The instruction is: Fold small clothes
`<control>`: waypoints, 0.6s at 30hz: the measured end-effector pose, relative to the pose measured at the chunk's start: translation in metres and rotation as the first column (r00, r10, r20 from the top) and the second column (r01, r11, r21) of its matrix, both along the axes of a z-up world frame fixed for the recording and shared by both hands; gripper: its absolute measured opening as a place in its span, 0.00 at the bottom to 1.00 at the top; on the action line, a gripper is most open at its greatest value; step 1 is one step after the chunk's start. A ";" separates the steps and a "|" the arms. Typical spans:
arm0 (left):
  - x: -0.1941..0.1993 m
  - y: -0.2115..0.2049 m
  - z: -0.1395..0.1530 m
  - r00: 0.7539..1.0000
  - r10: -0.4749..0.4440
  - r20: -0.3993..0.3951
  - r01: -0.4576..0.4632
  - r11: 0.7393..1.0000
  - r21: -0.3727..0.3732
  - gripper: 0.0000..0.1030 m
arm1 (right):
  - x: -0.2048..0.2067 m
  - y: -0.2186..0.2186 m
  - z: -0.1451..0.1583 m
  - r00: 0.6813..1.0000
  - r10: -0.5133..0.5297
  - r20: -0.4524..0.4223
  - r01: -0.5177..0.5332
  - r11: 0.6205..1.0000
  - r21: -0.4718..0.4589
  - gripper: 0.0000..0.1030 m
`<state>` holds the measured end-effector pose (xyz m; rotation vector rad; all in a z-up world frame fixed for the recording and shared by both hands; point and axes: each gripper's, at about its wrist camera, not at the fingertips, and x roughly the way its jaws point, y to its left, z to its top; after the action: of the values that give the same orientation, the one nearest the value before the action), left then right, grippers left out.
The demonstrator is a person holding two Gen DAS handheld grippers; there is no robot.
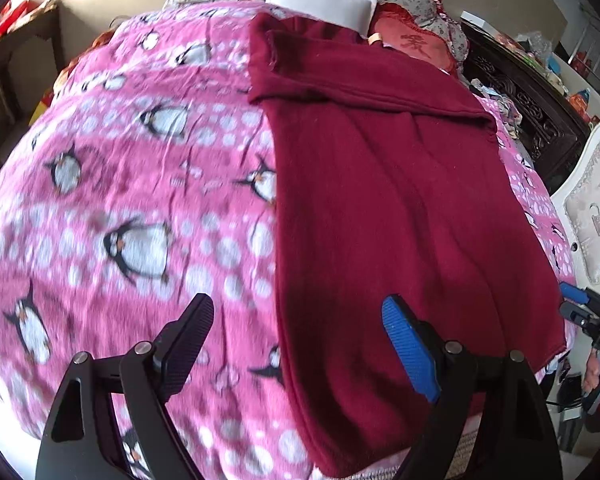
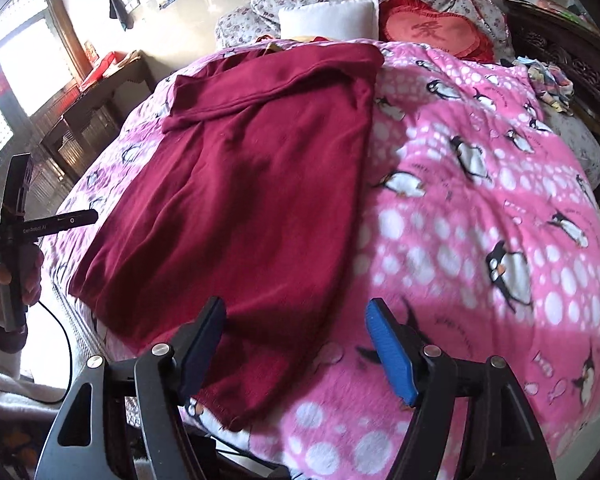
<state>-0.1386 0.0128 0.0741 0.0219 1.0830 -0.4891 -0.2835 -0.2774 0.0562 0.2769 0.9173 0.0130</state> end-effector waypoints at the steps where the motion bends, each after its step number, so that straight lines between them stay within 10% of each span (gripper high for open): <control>1: -0.002 0.003 -0.002 1.000 0.003 -0.011 -0.003 1.000 -0.004 0.83 | -0.001 0.001 -0.001 1.000 0.002 -0.003 -0.002 1.000 0.002 0.75; 18: -0.029 0.003 -0.025 0.995 -0.022 -0.093 0.019 0.999 -0.028 0.85 | -0.004 0.012 -0.004 0.999 0.028 -0.018 -0.028 1.000 -0.012 0.79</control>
<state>-0.1678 0.0158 0.0486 -0.0132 1.1683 -0.5273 -0.2871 -0.2656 0.0518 0.2527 0.9385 0.0309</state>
